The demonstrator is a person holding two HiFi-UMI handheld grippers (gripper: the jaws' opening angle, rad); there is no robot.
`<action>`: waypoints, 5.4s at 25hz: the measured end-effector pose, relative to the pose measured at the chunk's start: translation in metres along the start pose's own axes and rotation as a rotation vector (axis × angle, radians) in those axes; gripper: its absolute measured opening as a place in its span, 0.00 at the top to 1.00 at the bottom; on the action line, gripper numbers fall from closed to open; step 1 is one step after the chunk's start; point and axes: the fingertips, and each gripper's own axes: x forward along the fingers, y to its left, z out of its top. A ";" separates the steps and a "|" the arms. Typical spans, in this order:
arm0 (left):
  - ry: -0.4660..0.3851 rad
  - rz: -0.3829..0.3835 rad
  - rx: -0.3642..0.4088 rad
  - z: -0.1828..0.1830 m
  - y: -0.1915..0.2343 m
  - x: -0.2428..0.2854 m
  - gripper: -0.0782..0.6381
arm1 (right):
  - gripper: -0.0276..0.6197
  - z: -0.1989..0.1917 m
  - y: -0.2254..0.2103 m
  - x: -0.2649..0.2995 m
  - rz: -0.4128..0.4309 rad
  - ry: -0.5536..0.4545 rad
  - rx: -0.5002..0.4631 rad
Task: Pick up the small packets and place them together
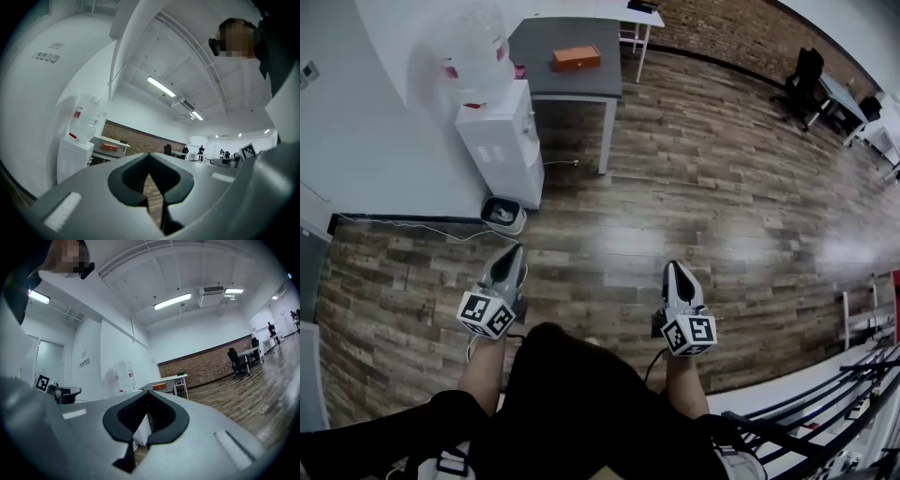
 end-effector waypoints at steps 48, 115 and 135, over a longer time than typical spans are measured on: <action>-0.034 0.041 -0.078 0.013 0.223 0.123 0.89 | 0.95 -0.018 0.042 0.250 -0.040 0.116 -0.036; -0.090 -0.024 -0.029 0.054 0.337 0.560 0.89 | 0.95 0.061 -0.138 0.656 0.066 0.069 -0.030; -0.024 -0.019 -0.057 0.045 0.404 0.641 0.89 | 0.95 0.054 -0.128 0.775 0.124 0.111 -0.035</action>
